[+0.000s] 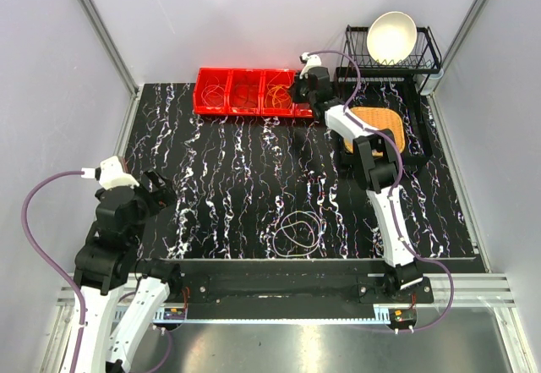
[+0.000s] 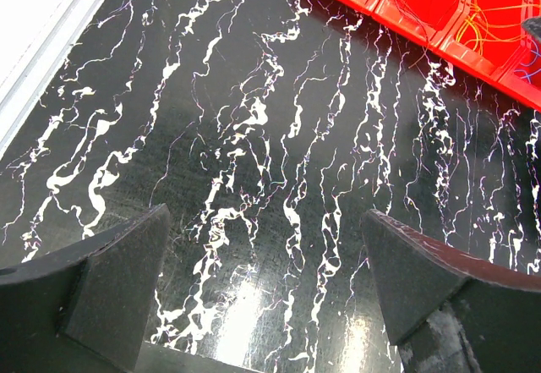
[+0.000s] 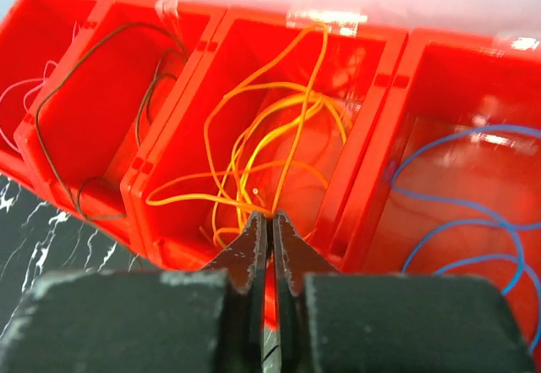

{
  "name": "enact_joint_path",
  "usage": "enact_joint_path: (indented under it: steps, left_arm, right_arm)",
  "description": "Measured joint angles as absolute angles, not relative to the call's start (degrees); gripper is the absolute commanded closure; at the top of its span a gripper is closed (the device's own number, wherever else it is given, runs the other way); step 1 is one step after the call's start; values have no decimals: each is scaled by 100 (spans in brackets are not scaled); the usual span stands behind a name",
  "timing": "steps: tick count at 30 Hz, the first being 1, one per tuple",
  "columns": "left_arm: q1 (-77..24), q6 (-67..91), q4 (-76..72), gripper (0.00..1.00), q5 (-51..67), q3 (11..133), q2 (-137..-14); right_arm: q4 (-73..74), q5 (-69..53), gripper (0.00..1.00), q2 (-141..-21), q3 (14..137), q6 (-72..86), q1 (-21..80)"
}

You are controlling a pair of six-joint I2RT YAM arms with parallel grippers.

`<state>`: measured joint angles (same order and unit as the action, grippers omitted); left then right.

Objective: Untangle the cables

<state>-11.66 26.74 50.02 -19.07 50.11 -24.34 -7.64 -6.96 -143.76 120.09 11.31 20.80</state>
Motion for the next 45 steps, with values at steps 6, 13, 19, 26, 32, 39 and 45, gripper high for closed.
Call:
enact_joint_path:
  steps: [6, 13, 19, 26, 32, 39, 45]
  left_arm:
    - [-1166, 2674, 5002, 1, -1903, 5011, -2432]
    - [-1166, 2674, 5002, 1, -1903, 5011, -2432]
    - [-1166, 2674, 5002, 1, -1905, 5011, -2432]
    - [-1164, 2674, 5002, 1, -1905, 5011, -2432]
    - [-1162, 2674, 5002, 1, -1903, 5011, -2443]
    - [-1160, 2650, 4987, 1, -1758, 5011, -2709]
    - [-1164, 2659, 4930, 5, -1350, 5013, -3330]
  right_arm:
    - [-172, -703, 52, -14396, 12477, 1269, 2132]
    - [-5, -698, 40, -14392, 12676, 1367, 2165]
    - [502, -692, 34, -14278, 12676, 1533, 2169]
    - [1337, -856, 33, -13587, 12532, 2027, 2171]
    - [1485, -1118, 31, -12477, 11286, 2368, 2174]
    - [1579, -1133, 28, -10995, 9445, 2628, 2176]
    - [1636, -930, 28, -9467, 7870, 3009, 2178]
